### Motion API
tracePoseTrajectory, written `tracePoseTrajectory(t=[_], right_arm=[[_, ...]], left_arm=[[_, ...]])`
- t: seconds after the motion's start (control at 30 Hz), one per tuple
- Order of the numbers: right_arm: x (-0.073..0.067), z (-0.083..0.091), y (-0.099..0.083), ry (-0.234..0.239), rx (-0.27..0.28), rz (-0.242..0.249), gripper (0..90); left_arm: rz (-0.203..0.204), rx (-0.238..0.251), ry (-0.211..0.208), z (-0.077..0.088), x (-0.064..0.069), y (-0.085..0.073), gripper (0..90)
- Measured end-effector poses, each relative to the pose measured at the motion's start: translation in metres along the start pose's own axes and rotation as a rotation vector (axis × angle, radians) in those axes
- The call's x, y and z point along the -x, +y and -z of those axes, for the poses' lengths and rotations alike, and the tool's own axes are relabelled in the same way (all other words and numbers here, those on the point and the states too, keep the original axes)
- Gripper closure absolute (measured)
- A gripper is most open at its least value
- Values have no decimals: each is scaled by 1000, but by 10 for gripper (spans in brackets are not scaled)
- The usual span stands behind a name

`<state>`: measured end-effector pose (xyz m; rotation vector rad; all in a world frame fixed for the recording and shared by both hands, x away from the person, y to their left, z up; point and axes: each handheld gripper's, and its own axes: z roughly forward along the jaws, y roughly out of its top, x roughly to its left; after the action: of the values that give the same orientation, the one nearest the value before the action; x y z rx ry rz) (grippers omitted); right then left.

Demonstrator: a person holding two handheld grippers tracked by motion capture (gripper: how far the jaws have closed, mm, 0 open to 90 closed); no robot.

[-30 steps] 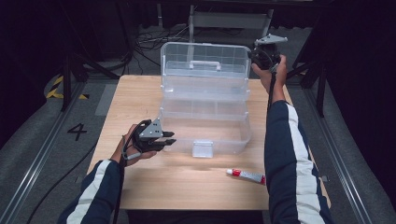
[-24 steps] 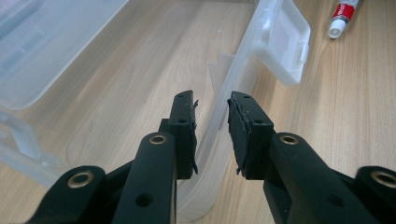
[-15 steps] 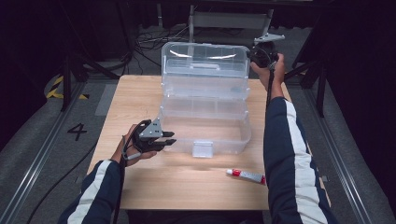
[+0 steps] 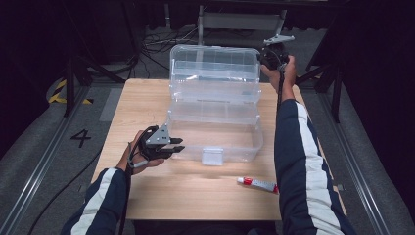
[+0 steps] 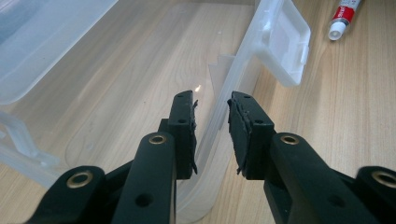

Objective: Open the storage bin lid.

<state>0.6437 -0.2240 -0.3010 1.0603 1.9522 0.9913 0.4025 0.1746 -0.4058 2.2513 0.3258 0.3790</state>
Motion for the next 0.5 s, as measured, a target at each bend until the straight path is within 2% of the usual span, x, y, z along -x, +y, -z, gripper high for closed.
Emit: tracePoseTrajectory(t=[0.5], right_arm=[[1,-9,-1,-7,-16,-11,845]], left_arm=[[4,3,-2,0,0,0,715]])
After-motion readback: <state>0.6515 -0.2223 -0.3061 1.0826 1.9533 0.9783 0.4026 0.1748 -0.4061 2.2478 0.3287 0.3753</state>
